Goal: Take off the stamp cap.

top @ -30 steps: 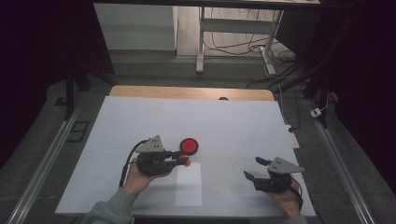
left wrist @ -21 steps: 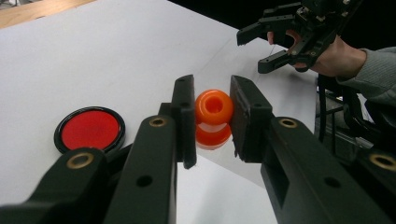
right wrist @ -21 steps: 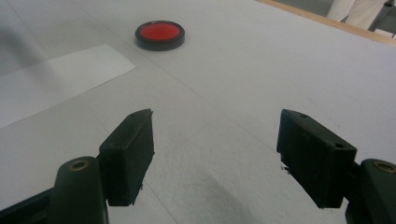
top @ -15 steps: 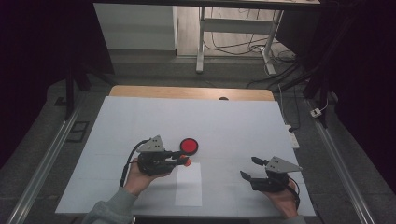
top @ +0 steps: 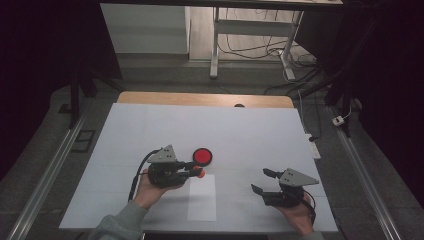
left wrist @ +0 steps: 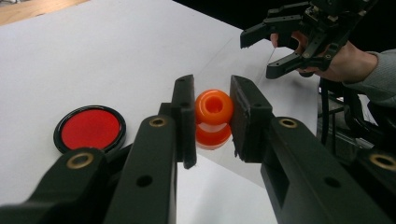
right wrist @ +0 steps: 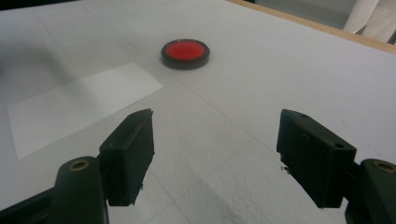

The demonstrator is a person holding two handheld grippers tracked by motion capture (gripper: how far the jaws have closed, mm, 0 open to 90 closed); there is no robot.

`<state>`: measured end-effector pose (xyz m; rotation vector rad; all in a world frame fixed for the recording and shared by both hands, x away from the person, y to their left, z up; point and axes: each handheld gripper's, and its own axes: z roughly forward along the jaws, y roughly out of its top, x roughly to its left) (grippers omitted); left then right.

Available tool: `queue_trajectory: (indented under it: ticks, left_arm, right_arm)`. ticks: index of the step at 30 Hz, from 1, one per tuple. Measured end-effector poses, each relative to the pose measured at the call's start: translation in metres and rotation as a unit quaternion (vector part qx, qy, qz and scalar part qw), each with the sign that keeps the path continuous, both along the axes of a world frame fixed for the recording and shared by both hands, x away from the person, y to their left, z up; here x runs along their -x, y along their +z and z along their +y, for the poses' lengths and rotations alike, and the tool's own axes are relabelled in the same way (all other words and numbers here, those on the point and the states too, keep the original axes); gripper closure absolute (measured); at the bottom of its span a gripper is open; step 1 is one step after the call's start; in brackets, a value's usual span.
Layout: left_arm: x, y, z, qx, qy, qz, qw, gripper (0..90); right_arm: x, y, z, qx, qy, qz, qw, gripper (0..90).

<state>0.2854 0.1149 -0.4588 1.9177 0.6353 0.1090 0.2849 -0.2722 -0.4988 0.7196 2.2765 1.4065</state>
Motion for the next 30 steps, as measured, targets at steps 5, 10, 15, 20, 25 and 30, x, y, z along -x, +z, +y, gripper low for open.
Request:
queue_trajectory:
  ticks: [5, 10, 15, 20, 25, 30]
  left_arm:
    - [0.000, -0.002, -0.001, 0.000, -0.002, 0.004, 1.0000, 72.4]
    - [-0.001, -0.002, 0.000, 0.004, 0.000, 0.005, 1.0000, 72.4]
    - [-0.001, -0.001, 0.001, 0.006, 0.000, 0.004, 1.0000, 72.4]
    - [-0.001, -0.001, 0.001, 0.007, 0.002, 0.004, 1.0000, 72.3]
    - [-0.001, -0.001, 0.001, 0.004, -0.001, 0.003, 1.0000, 72.3]
    - [-0.001, -0.001, 0.001, 0.006, 0.000, 0.002, 1.0000, 72.3]
  right_arm:
    - [-0.001, 0.009, 0.012, 0.011, 0.007, -0.007, 0.9999, 26.9]
    - [-0.001, 0.015, 0.022, 0.018, 0.017, -0.008, 0.9997, 27.2]
    - [-0.003, 0.031, 0.037, 0.017, 0.030, -0.013, 0.9993, 27.6]
    - [-0.004, 0.046, 0.054, 0.012, 0.047, -0.023, 0.9986, 28.2]
    - [-0.005, 0.039, 0.067, 0.004, 0.060, -0.019, 0.9980, 29.3]
    - [-0.010, 0.031, 0.074, 0.013, 0.077, -0.009, 0.9969, 29.6]
